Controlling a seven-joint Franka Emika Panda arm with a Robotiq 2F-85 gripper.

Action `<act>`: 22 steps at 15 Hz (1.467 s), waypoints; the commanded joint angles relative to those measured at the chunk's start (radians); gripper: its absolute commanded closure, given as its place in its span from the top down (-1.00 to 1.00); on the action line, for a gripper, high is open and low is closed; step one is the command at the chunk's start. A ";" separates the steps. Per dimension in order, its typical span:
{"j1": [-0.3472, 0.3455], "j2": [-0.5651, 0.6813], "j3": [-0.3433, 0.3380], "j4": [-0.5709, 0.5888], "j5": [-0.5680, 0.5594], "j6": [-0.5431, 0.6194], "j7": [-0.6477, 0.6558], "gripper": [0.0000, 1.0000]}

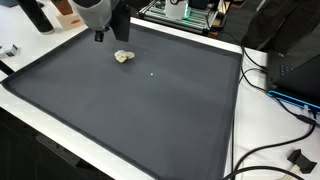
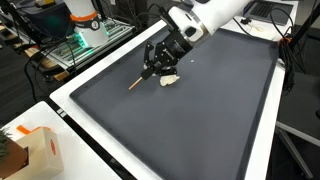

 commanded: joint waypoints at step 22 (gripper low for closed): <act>-0.021 -0.062 0.008 -0.072 0.092 0.136 -0.448 -0.94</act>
